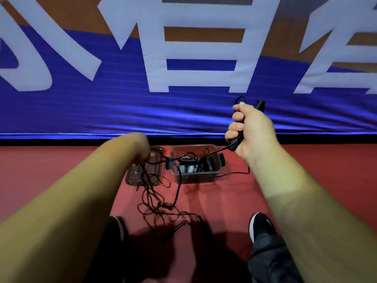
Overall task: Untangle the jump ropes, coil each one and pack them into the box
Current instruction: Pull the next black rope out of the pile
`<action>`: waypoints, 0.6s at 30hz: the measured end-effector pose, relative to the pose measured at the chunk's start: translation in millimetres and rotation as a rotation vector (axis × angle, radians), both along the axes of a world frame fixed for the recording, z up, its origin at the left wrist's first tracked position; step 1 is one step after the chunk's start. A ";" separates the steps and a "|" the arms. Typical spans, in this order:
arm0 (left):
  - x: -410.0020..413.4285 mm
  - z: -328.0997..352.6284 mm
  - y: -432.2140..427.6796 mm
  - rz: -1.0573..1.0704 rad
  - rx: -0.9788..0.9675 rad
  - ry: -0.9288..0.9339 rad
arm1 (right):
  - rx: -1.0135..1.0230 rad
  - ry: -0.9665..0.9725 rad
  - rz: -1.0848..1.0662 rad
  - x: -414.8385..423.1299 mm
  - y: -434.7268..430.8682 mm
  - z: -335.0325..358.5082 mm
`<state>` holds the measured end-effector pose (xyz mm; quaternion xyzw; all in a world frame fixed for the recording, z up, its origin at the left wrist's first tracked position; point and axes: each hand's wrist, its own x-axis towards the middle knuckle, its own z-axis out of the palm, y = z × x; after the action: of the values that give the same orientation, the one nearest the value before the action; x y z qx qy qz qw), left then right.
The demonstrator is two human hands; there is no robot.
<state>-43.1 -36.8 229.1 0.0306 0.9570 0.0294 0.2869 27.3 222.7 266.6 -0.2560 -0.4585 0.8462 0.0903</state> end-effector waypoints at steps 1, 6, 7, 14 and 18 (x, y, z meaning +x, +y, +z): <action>6.1 5.4 4.4 -0.100 -0.078 -0.026 | -0.021 0.009 0.019 0.2 -2.2 1.6; 33.9 19.1 38.5 -0.311 0.383 -0.206 | -0.123 0.057 0.061 -4.1 -19.5 0.8; 44.7 21.2 50.0 -0.337 0.523 -0.284 | -0.167 0.070 0.061 -4.8 -23.2 0.9; 65.5 -22.3 86.9 -0.352 0.831 -0.413 | -0.352 0.132 -0.023 -10.1 -27.3 7.3; 53.1 -3.6 77.0 -0.096 1.015 -0.514 | 0.017 0.016 0.013 -14.5 -17.4 -2.8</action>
<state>10.0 40.2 225.5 0.2000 0.7200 0.4788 0.4609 12.8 205.3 263.9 -0.2453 -0.4666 0.8449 0.0907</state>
